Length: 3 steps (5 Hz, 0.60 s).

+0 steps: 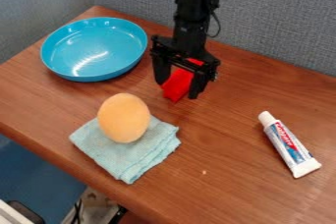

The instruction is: Put the red object on the blue plate

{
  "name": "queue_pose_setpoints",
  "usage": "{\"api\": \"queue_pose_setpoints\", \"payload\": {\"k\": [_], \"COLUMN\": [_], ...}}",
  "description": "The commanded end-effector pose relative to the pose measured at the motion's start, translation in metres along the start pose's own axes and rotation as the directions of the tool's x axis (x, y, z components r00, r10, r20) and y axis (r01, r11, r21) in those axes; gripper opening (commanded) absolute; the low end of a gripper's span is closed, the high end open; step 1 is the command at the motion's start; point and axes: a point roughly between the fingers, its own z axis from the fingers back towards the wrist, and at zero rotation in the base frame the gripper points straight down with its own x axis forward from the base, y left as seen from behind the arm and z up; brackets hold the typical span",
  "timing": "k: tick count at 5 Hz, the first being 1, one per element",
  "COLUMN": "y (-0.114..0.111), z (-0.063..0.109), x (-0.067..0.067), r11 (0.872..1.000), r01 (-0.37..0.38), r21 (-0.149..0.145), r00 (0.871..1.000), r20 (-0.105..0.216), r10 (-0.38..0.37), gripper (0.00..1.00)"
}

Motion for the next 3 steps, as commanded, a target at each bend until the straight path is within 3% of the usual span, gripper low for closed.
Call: {"api": "queue_pose_setpoints", "payload": {"k": [1,2,3], "y": [0.0115,0.0129,0.0132], "z": [0.0080,0.0040,0.0049], "x": [0.0100,0.0123,0.0123], "r11": [1.000,1.000,1.000], "r01": [-0.020,-0.021,-0.018], "r21": [0.009,0.006,0.004], "r00": [0.999,0.999,0.999], "r20": [0.042,0.040,0.042], "r10": [0.019,0.021,0.017], "gripper": [1.00,0.00,0.00]}}
